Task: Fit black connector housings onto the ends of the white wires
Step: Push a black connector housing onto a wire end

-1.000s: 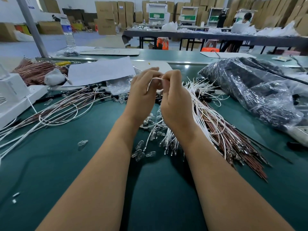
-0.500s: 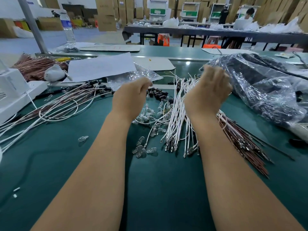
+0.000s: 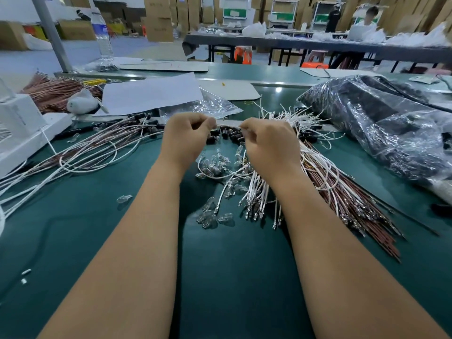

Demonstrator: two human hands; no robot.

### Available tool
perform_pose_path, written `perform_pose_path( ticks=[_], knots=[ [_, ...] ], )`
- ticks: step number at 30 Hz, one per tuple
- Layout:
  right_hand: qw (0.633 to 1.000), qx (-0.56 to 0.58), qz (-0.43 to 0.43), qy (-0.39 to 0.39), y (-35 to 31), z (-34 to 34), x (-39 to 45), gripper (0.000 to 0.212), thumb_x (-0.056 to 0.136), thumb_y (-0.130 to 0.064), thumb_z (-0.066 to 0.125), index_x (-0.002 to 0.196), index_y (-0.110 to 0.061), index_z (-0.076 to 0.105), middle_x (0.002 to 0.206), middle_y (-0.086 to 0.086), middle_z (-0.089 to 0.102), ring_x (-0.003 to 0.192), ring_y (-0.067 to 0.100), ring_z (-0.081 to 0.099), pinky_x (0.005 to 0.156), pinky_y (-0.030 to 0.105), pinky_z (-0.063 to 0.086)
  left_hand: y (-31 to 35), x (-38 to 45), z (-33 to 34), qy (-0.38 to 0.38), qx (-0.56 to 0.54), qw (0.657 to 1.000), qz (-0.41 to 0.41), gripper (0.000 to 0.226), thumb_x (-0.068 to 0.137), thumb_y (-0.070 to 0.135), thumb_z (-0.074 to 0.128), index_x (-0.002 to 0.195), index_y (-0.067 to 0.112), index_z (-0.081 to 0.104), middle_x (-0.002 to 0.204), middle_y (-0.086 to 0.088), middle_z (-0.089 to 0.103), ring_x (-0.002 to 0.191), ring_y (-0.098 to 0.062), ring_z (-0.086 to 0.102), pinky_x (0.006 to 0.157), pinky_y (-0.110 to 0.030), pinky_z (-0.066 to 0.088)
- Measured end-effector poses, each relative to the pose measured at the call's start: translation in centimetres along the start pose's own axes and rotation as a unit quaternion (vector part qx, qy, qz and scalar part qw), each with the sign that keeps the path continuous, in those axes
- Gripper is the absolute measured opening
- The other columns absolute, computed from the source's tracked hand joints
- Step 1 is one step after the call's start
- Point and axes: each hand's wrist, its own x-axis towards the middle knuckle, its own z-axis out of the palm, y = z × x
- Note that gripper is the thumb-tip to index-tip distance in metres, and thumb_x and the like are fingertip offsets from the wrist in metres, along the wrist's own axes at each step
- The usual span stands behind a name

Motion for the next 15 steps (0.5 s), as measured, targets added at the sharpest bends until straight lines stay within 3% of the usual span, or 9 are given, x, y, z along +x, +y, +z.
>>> perform_pose_path(
  ticks=[2, 6, 8, 9, 11, 12, 15],
  knots=[
    [0.999, 0.004, 0.014, -0.041, -0.5, 0.1, 0.0, 0.021, 0.095, -0.017, 0.048, 0.102, -0.019, 0.068, 0.081, 0.002, 0.070, 0.073, 0.025, 0.061, 0.066, 0.029, 0.047, -0.2, 0.2, 0.2, 0.024, 0.019, 1.000, 0.003, 0.019, 0.093, 0.023, 0.062, 0.084, 0.011, 0.073, 0.060, 0.001, 0.060, 0.051, -0.010, 0.047, 0.053, -0.020, 0.039],
    [0.996, 0.004, 0.054, -0.064, -0.6, 0.5, 0.0, 0.014, 0.091, -0.010, 0.047, 0.094, -0.011, 0.060, 0.068, 0.003, 0.058, 0.062, 0.023, 0.056, 0.053, 0.027, 0.037, -1.0, 0.1, 0.7, 0.040, 0.050, 0.998, -0.017, 0.028, 0.096, 0.028, 0.057, 0.083, 0.007, 0.071, 0.061, -0.002, 0.060, 0.050, -0.007, 0.045, 0.059, -0.026, 0.041],
    [0.993, 0.048, 0.087, -0.060, -0.4, 0.6, -0.1, 0.012, 0.091, -0.005, 0.046, 0.091, -0.007, 0.058, 0.064, 0.000, 0.051, 0.058, 0.016, 0.048, 0.049, 0.027, 0.034, -1.4, 0.1, 0.5, 0.033, 0.042, 0.998, -0.035, 0.021, 0.096, 0.024, 0.057, 0.097, 0.010, 0.072, 0.072, 0.003, 0.064, 0.065, -0.009, 0.058, 0.074, -0.030, 0.051],
    [0.990, 0.073, 0.103, -0.056, -0.2, 0.6, -0.1, 0.012, 0.091, -0.004, 0.045, 0.090, -0.007, 0.057, 0.063, -0.001, 0.050, 0.058, 0.014, 0.046, 0.049, 0.026, 0.033, -1.6, 0.1, 0.4, 0.016, 0.048, 0.998, -0.045, 0.020, 0.095, 0.021, 0.057, 0.109, 0.016, 0.071, 0.088, 0.003, 0.069, 0.077, -0.014, 0.062, 0.086, -0.036, 0.052],
    [0.985, 0.106, 0.127, -0.055, -0.1, 0.7, -0.1, 0.013, 0.091, -0.003, 0.045, 0.090, -0.008, 0.058, 0.066, 0.000, 0.052, 0.061, 0.014, 0.047, 0.050, 0.023, 0.034, -1.7, 0.1, 0.5, -0.036, 0.078, 0.993, -0.076, 0.032, 0.094, 0.017, 0.055, 0.121, 0.029, 0.066, 0.117, -0.004, 0.069, 0.076, -0.021, 0.060, 0.099, -0.046, 0.047],
    [0.983, 0.112, 0.133, -0.060, -0.1, 0.8, -0.1, 0.014, 0.092, -0.004, 0.045, 0.092, -0.008, 0.058, 0.068, 0.001, 0.054, 0.063, 0.016, 0.049, 0.051, 0.025, 0.035, -1.6, 0.0, 0.7, -0.059, 0.110, 0.988, -0.089, 0.034, 0.093, 0.017, 0.054, 0.121, 0.032, 0.066, 0.120, -0.005, 0.068, 0.076, -0.024, 0.060, 0.101, -0.048, 0.045],
    [0.982, 0.110, 0.134, -0.072, -0.2, 1.0, -0.3, 0.016, 0.096, -0.012, 0.043, 0.098, -0.013, 0.059, 0.073, 0.001, 0.059, 0.068, 0.020, 0.055, 0.058, 0.031, 0.043, -1.3, 0.0, 1.1, -0.087, 0.227, 0.966, -0.089, 0.029, 0.091, 0.022, 0.056, 0.113, 0.034, 0.070, 0.108, 0.000, 0.072, 0.105, -0.025, 0.060, 0.101, -0.039, 0.042]
  ],
)
